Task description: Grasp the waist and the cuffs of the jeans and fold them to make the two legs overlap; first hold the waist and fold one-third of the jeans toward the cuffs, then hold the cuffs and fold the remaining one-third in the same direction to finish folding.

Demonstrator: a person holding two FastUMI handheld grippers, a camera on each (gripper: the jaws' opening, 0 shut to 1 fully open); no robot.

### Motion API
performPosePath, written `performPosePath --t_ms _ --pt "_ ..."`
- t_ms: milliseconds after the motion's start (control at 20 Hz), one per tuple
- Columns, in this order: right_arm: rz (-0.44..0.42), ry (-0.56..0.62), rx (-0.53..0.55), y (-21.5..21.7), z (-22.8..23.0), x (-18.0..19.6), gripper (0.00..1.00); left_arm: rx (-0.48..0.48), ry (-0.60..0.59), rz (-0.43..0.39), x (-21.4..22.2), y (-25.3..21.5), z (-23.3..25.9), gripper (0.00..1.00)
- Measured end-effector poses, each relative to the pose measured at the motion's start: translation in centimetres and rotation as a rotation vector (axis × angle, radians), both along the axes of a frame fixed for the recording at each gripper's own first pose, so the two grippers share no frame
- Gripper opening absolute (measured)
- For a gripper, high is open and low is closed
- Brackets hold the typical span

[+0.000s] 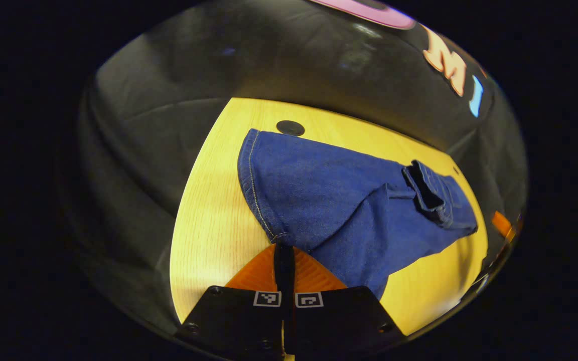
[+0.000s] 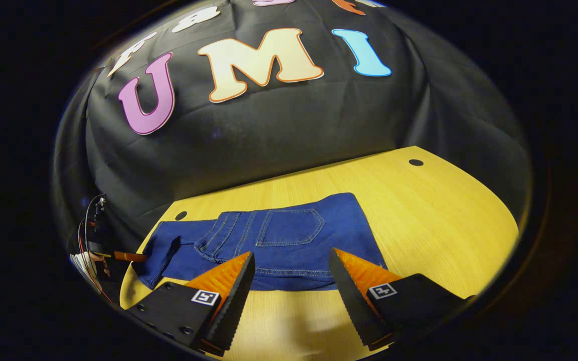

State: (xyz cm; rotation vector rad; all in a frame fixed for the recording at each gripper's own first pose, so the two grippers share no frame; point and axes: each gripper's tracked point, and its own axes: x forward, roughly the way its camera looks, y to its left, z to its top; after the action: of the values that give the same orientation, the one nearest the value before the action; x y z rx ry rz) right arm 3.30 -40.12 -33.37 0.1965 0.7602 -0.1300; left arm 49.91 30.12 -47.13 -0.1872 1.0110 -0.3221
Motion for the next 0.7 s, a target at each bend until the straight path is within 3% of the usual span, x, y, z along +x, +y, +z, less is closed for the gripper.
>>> performPosePath --t_ms 150,500,700 --pt "-0.01 -0.02 -0.017 -1.5 1.0 -0.1 0.92 -0.047 -0.071 0.03 0.7 -0.5 2.4 0.0" --pt "0.005 -0.029 0.01 -2.8 1.8 -0.3 0.92 -0.076 -0.163 -0.002 1.2 -4.4 8.3 0.0" --pt "0.009 -0.025 0.016 -3.8 2.0 -0.4 0.92 -0.006 -0.168 0.025 2.2 -2.7 7.4 0.0"
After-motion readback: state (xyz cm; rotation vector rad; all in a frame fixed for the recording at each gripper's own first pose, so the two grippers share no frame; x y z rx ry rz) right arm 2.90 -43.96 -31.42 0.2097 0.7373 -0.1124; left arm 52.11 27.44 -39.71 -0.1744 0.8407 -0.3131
